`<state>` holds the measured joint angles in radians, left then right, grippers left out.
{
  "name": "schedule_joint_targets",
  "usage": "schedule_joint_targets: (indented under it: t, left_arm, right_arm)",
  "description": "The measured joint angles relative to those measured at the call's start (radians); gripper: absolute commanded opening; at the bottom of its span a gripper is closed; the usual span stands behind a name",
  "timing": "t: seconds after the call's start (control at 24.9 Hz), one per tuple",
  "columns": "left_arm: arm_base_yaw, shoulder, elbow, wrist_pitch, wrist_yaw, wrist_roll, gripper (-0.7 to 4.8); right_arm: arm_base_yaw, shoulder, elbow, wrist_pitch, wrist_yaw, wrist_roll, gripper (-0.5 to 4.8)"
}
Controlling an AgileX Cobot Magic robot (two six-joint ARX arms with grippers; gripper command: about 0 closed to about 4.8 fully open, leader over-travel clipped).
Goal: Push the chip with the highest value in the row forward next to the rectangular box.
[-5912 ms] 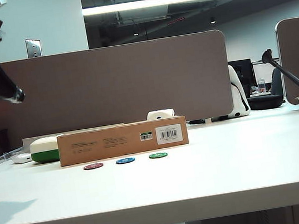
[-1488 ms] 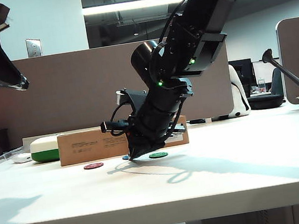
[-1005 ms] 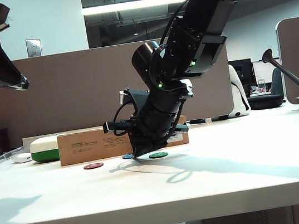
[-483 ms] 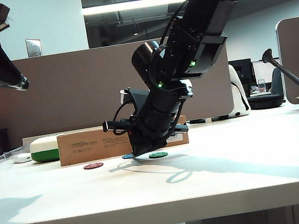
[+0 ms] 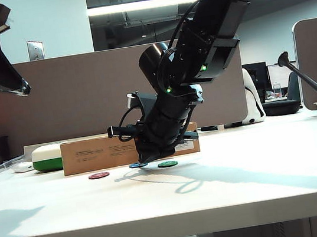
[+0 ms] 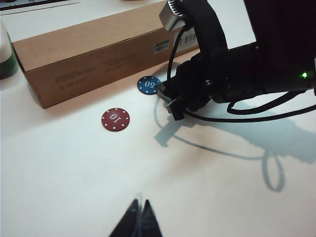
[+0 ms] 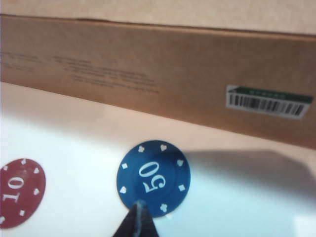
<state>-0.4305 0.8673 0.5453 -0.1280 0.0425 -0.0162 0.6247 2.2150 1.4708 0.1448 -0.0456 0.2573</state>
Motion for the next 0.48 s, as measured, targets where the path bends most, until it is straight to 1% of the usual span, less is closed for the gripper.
schedule_joint_targets:
  t: [0.24, 0.48]
  left_arm:
    - [0.000, 0.000, 0.000, 0.000, 0.000, 0.000, -0.05]
    - [0.001, 0.000, 0.000, 0.000, 0.000, 0.000, -0.05]
  right_arm:
    - [0.006, 0.058, 0.092, -0.045, -0.006, 0.001, -0.09]
    - [0.008, 0.061, 0.096, -0.044, 0.011, 0.001, -0.09]
